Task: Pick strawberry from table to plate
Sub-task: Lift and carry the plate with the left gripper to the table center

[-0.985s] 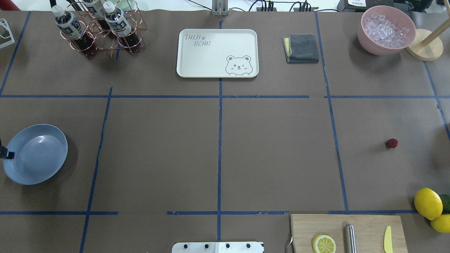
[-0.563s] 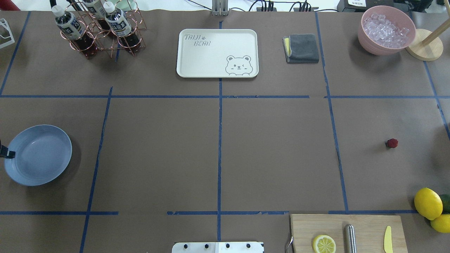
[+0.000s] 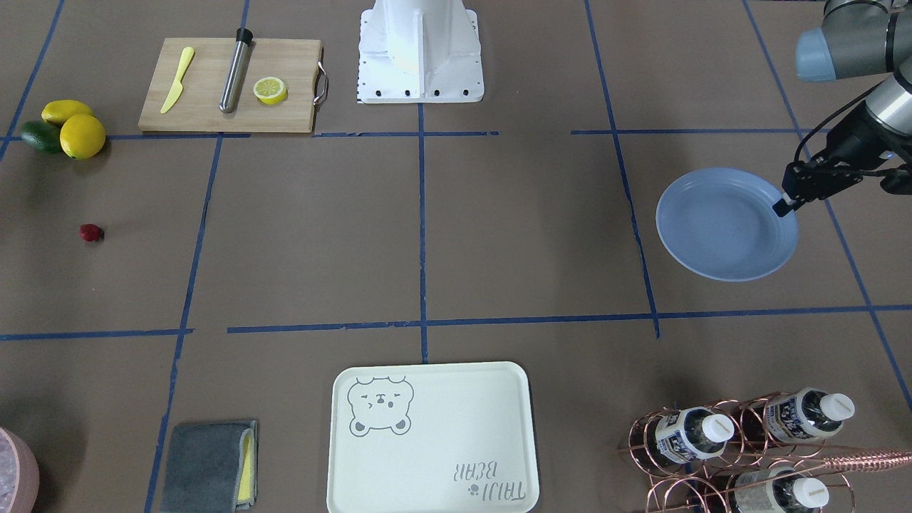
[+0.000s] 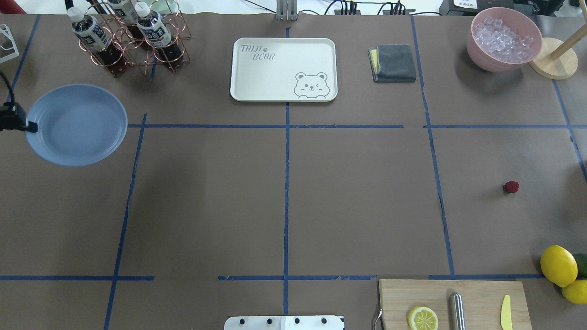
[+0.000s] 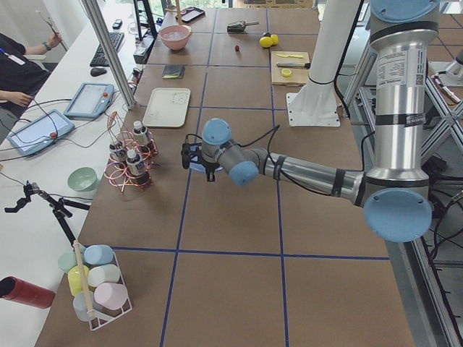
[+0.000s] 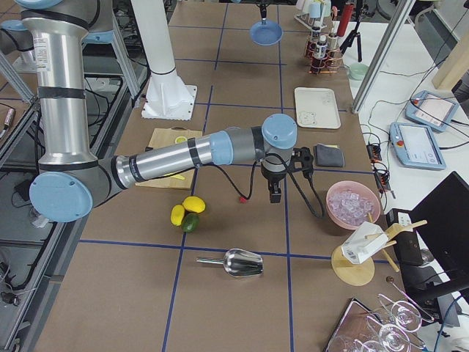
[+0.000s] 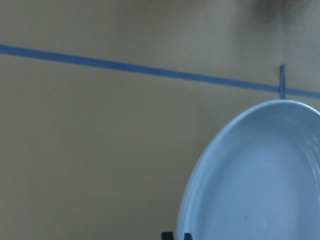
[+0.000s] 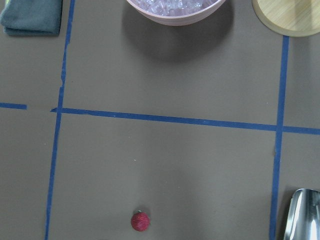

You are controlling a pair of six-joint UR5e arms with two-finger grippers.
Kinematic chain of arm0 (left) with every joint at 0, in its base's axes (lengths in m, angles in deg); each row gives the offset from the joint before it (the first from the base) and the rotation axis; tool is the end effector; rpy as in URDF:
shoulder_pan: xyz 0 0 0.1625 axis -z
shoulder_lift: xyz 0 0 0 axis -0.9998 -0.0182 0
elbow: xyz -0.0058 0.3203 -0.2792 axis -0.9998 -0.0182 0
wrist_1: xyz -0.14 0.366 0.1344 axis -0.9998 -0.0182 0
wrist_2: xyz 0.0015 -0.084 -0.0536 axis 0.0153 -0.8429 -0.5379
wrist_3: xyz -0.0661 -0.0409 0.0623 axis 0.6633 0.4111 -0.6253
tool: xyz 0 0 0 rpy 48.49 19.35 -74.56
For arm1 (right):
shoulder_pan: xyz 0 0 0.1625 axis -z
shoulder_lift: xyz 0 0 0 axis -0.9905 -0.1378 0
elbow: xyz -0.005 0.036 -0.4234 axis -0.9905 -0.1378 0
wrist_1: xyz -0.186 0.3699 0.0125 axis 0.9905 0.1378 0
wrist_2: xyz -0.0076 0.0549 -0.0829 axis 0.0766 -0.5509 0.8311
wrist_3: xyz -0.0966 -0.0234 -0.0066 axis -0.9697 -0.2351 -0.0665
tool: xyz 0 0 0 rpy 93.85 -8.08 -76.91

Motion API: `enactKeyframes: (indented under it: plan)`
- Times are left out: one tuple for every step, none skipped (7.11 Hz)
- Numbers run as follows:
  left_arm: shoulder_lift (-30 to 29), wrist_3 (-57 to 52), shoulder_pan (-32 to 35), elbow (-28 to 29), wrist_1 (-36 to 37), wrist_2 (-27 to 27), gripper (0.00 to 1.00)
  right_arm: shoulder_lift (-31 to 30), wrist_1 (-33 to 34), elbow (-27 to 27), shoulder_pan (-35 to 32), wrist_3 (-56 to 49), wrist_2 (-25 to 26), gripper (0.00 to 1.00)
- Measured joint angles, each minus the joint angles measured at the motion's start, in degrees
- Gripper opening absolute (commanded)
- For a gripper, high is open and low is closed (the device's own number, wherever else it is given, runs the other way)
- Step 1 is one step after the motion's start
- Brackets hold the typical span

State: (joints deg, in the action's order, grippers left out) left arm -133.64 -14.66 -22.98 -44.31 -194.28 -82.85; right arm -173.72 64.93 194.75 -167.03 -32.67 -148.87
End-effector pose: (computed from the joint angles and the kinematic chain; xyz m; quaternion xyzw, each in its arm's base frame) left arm 0.1476 -0.4991 0.4493 0.0629 0.4765 -0.1182 0.8689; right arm 0.0113 -0.4939 0.4969 0.0422 -0.4444 -0.0160 0.8947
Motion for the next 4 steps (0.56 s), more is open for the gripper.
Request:
enactKeyframes:
  plan:
    - [-4.5,6.0,-2.0,-1.3,4.5,2.6,0.0,0.0,0.0,1.5,1.6,3.3,0.5,1.0]
    - [-7.7,13.5,-5.8,-2.4,6.3,4.4,0.0,0.1,0.0,2.9,3.2,5.8,1.6,1.0]
    - [-10.5,21.8,-11.3,-3.3,6.9,7.1,0.0,0.1,-0.5,3.8,4.9,7.9,2.9,1.0]
    - [-13.2,30.3,-18.3,-3.8,7.1,11.5,0.0,0.1,-2.2,4.3,6.6,10.8,4.1,1.0]
